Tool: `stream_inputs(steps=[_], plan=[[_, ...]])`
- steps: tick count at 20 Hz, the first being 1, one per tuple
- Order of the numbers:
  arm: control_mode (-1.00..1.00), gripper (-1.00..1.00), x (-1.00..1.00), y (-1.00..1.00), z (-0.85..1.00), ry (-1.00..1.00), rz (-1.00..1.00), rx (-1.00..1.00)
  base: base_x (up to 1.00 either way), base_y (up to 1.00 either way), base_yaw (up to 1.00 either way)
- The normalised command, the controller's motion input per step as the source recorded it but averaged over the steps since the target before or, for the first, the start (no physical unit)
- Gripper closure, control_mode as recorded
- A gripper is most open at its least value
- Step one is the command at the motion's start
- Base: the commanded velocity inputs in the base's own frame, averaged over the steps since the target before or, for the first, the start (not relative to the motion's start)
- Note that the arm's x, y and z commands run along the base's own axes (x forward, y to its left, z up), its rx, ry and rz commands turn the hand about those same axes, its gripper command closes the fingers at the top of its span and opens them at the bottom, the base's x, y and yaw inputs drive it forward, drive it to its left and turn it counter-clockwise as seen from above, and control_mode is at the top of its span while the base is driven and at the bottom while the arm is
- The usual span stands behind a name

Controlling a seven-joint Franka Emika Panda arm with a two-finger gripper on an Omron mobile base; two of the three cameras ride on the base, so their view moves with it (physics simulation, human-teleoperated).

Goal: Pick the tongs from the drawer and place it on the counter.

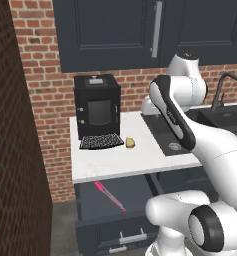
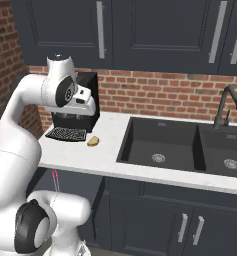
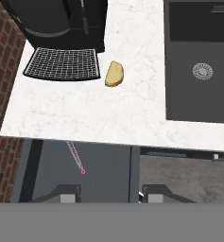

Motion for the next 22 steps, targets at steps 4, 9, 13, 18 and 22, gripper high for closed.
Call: stream_inputs(steps=[4,9,13,18,22], plan=[[-1.0,-1.0,-0.23,0.0,0.0,-0.08,0.0,0.0,0.0,0.0,0.0],[-1.0,-1.0,-0.62,0.0,0.0,-0.1,0.0,-0.02,0.0,0.0,0.0],[1.0,-1.0,-0.39,-0.04,0.0,0.0,0.0,0.0,-0.09,-0.08,0.0],[1.0,-1.0,0.0,0.0,0.0,0.0,0.0,0.0,-0.25,-0.55,0.0],[1.0,-1.0,0.0,0.0,0.0,0.0,0.0,0.0,-0.2,-0.61,0.0]])
